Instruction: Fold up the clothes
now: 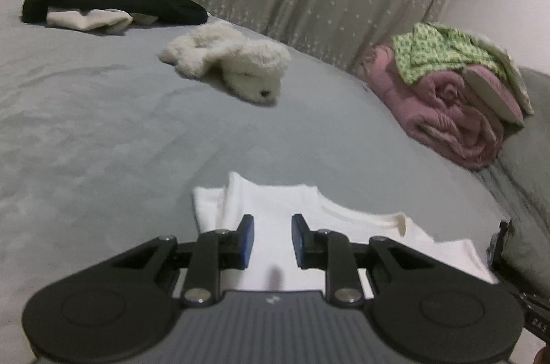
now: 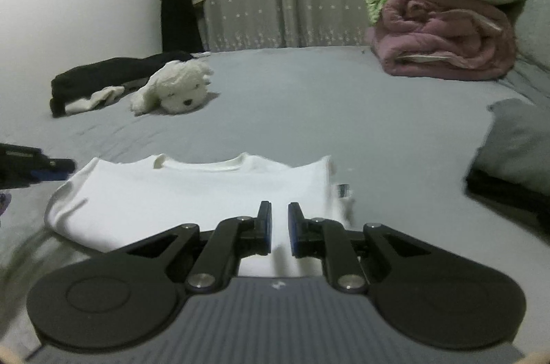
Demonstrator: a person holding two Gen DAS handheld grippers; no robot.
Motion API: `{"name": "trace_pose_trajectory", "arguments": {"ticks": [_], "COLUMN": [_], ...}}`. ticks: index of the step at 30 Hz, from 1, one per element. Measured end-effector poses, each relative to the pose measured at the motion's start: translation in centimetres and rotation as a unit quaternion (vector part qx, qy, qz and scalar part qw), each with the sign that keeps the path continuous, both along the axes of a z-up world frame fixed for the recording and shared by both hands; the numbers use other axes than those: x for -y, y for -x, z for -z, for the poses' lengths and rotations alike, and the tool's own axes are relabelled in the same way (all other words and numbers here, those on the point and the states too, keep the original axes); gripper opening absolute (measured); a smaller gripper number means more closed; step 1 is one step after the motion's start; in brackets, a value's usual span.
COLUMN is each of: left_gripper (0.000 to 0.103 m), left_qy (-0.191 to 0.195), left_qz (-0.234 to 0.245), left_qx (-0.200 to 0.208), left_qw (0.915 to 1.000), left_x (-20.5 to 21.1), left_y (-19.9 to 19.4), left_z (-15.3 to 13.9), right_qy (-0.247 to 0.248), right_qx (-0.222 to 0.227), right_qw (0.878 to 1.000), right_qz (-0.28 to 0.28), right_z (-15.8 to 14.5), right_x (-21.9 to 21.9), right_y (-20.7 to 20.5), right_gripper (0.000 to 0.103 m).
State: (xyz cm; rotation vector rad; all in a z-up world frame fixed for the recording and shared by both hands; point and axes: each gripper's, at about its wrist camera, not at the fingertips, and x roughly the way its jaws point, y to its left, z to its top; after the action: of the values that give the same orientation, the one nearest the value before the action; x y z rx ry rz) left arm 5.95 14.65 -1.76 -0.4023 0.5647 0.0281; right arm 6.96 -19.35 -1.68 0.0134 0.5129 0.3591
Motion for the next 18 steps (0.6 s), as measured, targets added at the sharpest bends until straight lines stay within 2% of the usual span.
{"name": "trace_pose_trajectory", "arguments": {"ticks": [4, 5, 6, 7, 9, 11, 12, 13, 14, 16, 17, 18], "left_gripper": [0.021, 0.008, 0.003, 0.003, 0.003, 0.009, 0.013, 0.017, 0.025, 0.038, 0.052, 0.061], "left_qy": [-0.032, -0.032, -0.030, -0.016, 0.007, 0.016, 0.020, 0.025, 0.030, 0.035, 0.026, 0.013], "left_qz": [-0.005, -0.013, -0.020, -0.029, -0.038, -0.036, -0.032, -0.029, -0.023, -0.018, -0.024, -0.033], "left_qx": [-0.034, -0.045, -0.055, -0.057, -0.056, -0.057, -0.059, -0.061, -0.061, -0.061, -0.061, -0.060], "left_qw": [0.9989, 0.9984, 0.9978, 0.9978, 0.9977, 0.9976, 0.9975, 0.9974, 0.9974, 0.9974, 0.9975, 0.9975], "left_x": [0.3, -0.1, -0.5, -1.2, -2.2, -2.6, -2.7, -2.8, -2.9, -2.8, -2.7, -2.7], "left_y": [-1.4, -1.6, -1.8, -1.8, -1.6, -1.4, -1.3, -1.2, -1.1, -0.8, -0.6, -0.4], "left_z": [1.4, 1.4, 1.4, 1.2, 0.6, 0.2, 0.1, 0.0, 0.0, -0.1, -0.3, -0.6], "right_qy": [0.009, 0.009, 0.007, 0.004, -0.042, -0.087, -0.097, -0.106, -0.116, -0.133, -0.141, -0.149], "right_qx": [-0.019, -0.026, -0.033, -0.040, -0.047, -0.050, -0.049, -0.049, -0.051, -0.068, -0.078, -0.087], "right_qw": [1.000, 1.000, 0.999, 0.998, 0.996, 0.991, 0.989, 0.988, 0.986, 0.983, 0.981, 0.979], "right_qz": [0.002, 0.010, 0.025, 0.041, 0.063, 0.087, 0.098, 0.104, 0.106, 0.108, 0.111, 0.112], "right_z": [1.3, 1.6, 1.7, 1.8, 1.2, 0.4, 0.1, -0.1, -0.1, 0.2, 0.3, 0.6], "right_x": [-0.4, 0.0, 0.6, 1.3, 3.0, 4.6, 5.0, 5.4, 5.8, 6.2, 6.4, 6.5], "right_y": [-1.5, -1.8, -2.0, -2.3, -2.5, -2.5, -2.4, -2.3, -2.2, -2.3, -2.4, -2.5], "right_gripper": [0.015, 0.012, 0.004, 0.000, 0.000, 0.028, 0.039, 0.056, 0.061, 0.061, 0.061, 0.061]}}
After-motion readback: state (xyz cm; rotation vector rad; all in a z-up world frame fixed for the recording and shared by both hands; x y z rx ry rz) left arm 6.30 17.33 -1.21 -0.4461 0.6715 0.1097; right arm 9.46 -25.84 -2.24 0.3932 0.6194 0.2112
